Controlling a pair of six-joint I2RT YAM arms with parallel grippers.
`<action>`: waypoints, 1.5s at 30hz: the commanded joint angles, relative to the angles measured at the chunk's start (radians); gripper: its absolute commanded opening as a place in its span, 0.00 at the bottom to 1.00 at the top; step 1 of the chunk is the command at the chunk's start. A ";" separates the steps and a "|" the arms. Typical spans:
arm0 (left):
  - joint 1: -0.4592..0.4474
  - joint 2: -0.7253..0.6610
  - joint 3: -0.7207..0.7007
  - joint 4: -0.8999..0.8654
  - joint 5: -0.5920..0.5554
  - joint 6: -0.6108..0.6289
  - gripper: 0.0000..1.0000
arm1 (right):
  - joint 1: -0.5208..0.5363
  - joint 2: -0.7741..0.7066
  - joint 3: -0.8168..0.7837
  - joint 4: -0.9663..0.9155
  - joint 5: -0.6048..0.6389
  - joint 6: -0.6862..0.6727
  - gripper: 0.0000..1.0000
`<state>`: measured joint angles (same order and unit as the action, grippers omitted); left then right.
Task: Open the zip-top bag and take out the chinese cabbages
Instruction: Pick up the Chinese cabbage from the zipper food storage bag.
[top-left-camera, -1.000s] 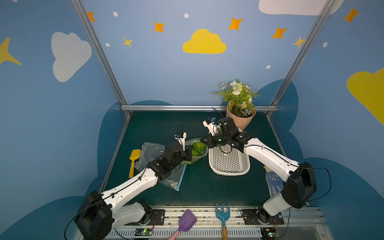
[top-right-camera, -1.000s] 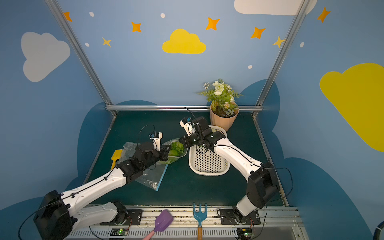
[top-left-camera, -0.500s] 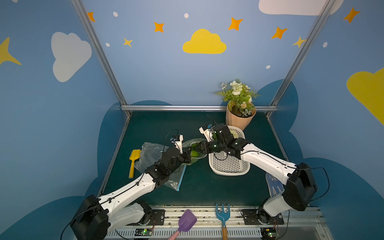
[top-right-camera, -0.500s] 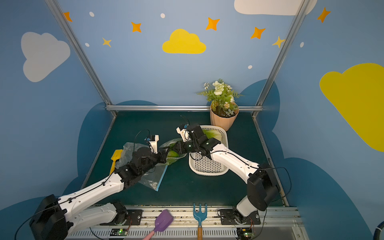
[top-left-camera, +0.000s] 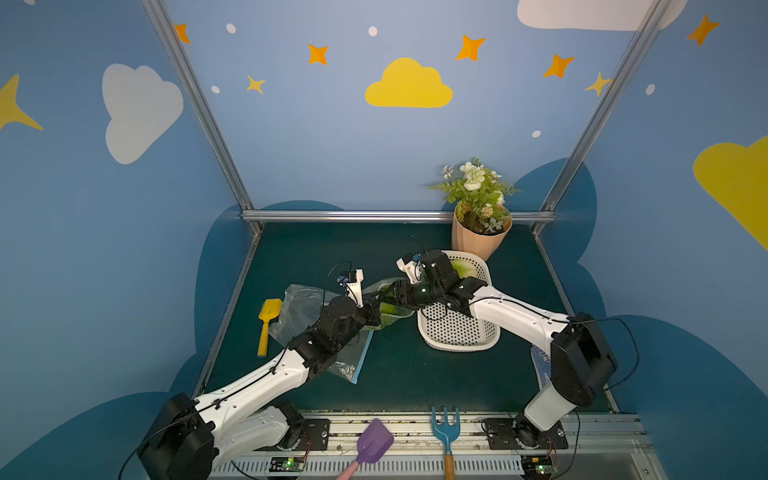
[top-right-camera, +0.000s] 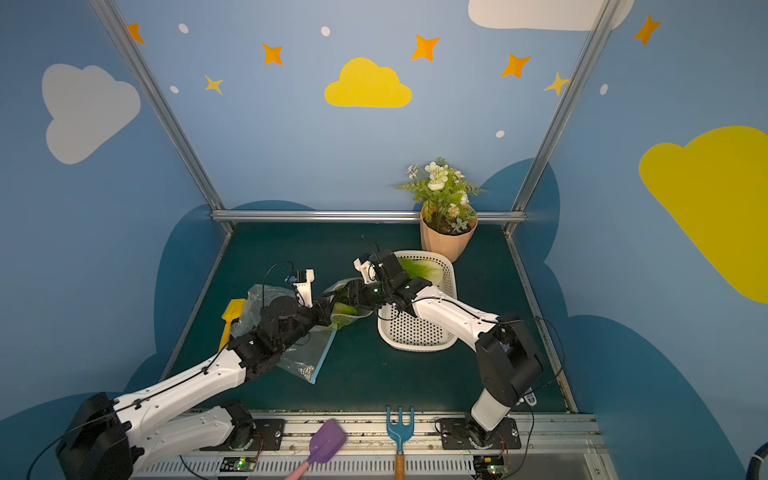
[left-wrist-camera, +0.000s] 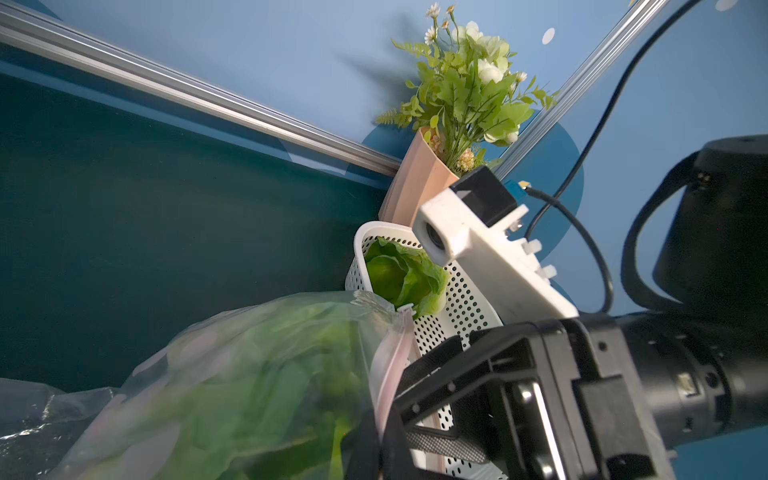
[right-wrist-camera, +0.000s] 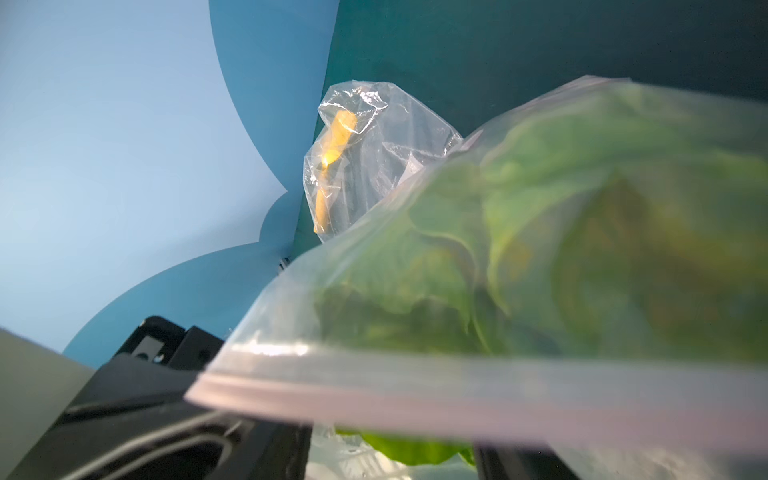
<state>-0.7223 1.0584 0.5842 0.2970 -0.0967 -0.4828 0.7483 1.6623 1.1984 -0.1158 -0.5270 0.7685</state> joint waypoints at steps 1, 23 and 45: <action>-0.009 -0.017 -0.001 0.050 0.038 0.020 0.04 | -0.007 0.024 -0.001 0.111 -0.052 0.073 0.60; -0.025 0.057 -0.011 0.108 0.076 0.051 0.04 | -0.019 0.108 0.047 0.165 -0.114 0.137 0.42; -0.025 0.049 -0.007 0.163 0.106 0.027 0.04 | -0.006 0.122 0.020 0.325 -0.289 0.214 0.48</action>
<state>-0.7322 1.1015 0.5648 0.4038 -0.0822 -0.4438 0.7033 1.7744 1.1912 0.1059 -0.7170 0.9710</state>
